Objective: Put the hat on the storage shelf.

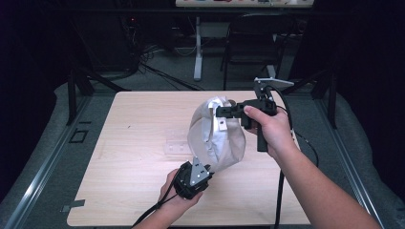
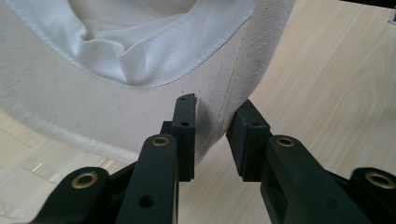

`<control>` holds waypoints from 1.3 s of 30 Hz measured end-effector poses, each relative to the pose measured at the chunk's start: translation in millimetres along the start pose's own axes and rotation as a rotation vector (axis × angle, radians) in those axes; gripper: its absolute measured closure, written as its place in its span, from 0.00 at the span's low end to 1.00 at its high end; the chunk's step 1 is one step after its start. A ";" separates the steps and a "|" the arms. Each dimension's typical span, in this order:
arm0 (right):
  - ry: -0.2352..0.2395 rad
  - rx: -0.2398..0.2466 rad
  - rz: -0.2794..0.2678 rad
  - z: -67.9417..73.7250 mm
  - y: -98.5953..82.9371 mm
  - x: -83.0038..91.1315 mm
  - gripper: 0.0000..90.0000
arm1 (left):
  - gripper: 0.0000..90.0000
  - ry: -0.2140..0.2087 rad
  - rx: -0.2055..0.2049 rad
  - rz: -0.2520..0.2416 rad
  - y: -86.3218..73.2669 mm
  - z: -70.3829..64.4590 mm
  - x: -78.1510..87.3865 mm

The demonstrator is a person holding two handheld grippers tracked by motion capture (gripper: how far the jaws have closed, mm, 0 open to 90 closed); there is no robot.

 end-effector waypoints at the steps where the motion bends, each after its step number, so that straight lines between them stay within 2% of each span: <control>1: 0.004 0.000 -0.003 0.4 0.0 0.0 0.91 | 0.84 -0.001 0.007 -0.006 -0.2 1.2 1.0; 9: 0.006 0.008 -0.006 3.8 0.5 -1.0 0.91 | 0.90 -0.009 0.011 -0.014 -1.6 13.8 7.2; 12: 0.009 0.007 -0.011 4.7 1.0 -1.8 0.91 | 0.91 -0.022 0.043 -0.042 -2.6 23.4 9.3; 16: 0.011 0.009 -0.012 3.8 2.5 -2.1 0.91 | 0.92 -0.063 0.109 -0.087 -6.8 40.2 9.4; 20: 0.011 0.003 -0.015 2.1 3.2 -2.3 0.91 | 0.92 -0.069 0.129 -0.107 -8.8 49.6 6.8; 24: 0.007 0.003 -0.009 0.0 3.5 -3.0 0.91 | 0.93 -0.108 0.159 -0.144 -8.4 59.0 1.6; 31: 0.010 -0.003 -0.014 -5.3 5.6 -4.0 0.91 | 0.93 -0.112 0.165 -0.167 -6.6 73.3 -8.4; 39: -0.007 -0.009 -0.020 -13.0 7.1 -7.7 0.91 | 0.92 -0.107 0.180 -0.178 -8.2 79.8 -22.7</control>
Point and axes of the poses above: each handheld gripper's, and its own axes: x roughly backward along the jaws, y roughly out of its top, z roughly to its left, the point moved 2 cm from there along -x, roughly forward along the jaws, and after that the axes turned 15 degrees about -x, right-handed, at the moved point
